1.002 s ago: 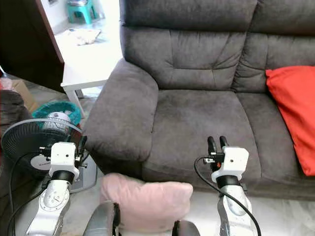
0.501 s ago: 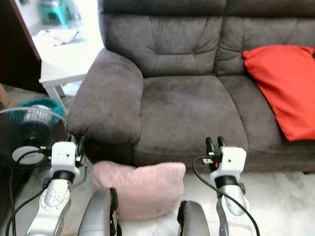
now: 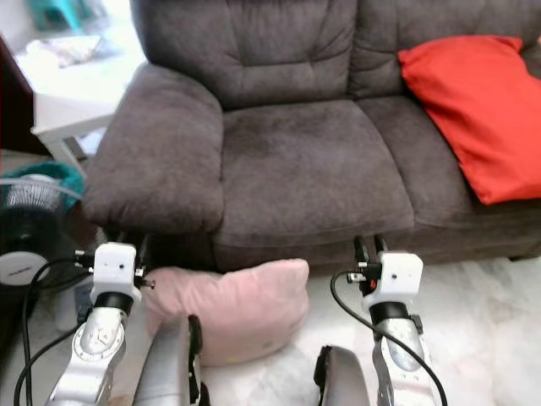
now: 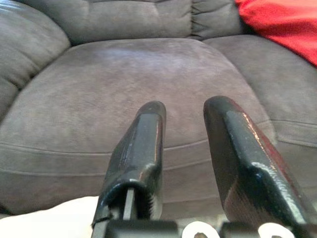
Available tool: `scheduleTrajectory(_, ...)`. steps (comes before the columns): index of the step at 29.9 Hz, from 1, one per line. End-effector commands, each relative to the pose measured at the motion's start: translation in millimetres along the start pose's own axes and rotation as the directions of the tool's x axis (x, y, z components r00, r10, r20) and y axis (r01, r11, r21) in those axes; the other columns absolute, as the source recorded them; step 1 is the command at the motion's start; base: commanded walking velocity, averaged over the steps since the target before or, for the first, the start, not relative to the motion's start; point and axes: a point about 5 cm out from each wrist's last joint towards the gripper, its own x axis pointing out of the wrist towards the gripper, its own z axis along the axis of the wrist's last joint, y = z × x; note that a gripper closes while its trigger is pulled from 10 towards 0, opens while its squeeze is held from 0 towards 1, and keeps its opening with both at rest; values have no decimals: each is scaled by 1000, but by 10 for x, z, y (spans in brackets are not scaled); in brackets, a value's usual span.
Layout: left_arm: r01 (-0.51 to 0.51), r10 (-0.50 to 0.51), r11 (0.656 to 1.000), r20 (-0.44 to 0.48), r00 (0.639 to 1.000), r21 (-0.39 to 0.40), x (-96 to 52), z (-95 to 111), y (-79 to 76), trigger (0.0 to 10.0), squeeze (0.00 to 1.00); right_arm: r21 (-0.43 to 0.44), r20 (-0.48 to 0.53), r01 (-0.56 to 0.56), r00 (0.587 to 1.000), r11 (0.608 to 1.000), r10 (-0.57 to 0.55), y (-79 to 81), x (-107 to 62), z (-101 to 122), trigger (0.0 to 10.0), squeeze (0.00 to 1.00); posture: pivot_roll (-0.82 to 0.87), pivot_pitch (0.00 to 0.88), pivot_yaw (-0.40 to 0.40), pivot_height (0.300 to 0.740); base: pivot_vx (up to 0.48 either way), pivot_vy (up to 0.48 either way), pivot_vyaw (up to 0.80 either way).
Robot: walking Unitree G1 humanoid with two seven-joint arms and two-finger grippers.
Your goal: Move the pillow to the sofa from floor
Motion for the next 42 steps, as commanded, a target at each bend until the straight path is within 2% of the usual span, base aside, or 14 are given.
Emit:
scheduleTrajectory(1, 1, -1, 1000, -3, 1000, 3, 11, 8, 23, 10000, 0, -17, 10, -16, 1000, 1000, 16, 20, 8, 33, 10000, 0, 57, 83, -7, 537, 0, 0, 0)
scheduleTrajectory(13, 4, -4, 1000, -11, 1000, 0, 11, -7, 13, 10000, 0, -13, 6, -30, 1000, 999, 30, 26, -6, 10, 10000, 0, 58, 85, -9, 537, 0, 0, 654)
scheduleTrajectory(27, 34, -34, 999, -22, 999, -9, 4, -32, -18, 10000, 0, -7, 0, -30, 1000, 1000, 30, 19, -3, -1, 10000, 0, 59, 89, -8, 537, 0, 0, 0)
scheduleTrajectory(30, 38, -39, 999, -22, 999, -7, 7, -36, -22, 10000, 0, -32, 9, -40, 999, 999, 40, 24, -3, 10, 10000, 0, 60, 90, -8, 537, 0, 0, 142)
scheduleTrajectory(42, 37, -37, 999, -16, 999, -3, 16, -23, -7, 10000, 0, -17, 11, -52, 999, 998, 52, 52, -7, 8, 10000, 0, 62, 92, -5, 537, 0, 0, 800)
